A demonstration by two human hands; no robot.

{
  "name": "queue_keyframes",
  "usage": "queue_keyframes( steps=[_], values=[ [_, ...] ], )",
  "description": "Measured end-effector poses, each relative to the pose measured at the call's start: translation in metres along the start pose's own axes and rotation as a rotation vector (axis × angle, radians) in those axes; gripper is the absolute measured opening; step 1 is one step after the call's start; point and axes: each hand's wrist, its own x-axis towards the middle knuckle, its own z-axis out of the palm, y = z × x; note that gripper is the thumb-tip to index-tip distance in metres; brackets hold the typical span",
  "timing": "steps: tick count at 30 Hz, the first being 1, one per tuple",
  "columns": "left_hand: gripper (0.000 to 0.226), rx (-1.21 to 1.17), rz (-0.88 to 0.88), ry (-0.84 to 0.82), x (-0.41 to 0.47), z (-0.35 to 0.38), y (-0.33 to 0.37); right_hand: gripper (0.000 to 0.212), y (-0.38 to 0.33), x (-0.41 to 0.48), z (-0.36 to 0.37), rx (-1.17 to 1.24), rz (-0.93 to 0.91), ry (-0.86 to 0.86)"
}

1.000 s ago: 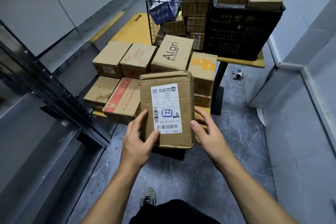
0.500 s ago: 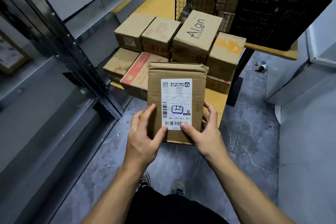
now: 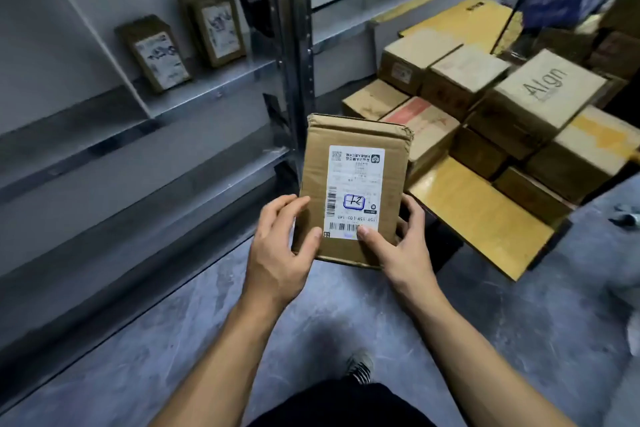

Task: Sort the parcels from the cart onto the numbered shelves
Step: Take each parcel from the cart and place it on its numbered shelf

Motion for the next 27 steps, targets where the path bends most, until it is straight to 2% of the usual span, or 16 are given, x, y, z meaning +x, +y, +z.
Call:
queue_keyframes(
  steps=[7,10,14,20,27],
  values=[
    [0.039,0.308,-0.042,0.142,-0.066,-0.165,-0.056,0.072,-0.03,-0.039,0.133,-0.011,-0.108,-0.258],
    [0.044,0.553,-0.127,0.162,-0.108,-0.241,-0.08,0.071,-0.048,-0.069,0.2,0.004,-0.176,-0.35],
    [0.048,0.76,-0.223,0.182,-0.154,-0.316,-0.096,0.075,-0.065,-0.107,0.278,0.015,-0.237,-0.459],
    [0.052,0.891,-0.404,0.323,-0.219,-0.416,-0.112,0.072,-0.089,-0.168,0.382,0.073,-0.288,-0.661],
    [0.053,0.942,-0.553,0.429,-0.265,-0.49,-0.138,0.073,-0.107,-0.21,0.476,0.069,-0.323,-0.82]
  ],
)
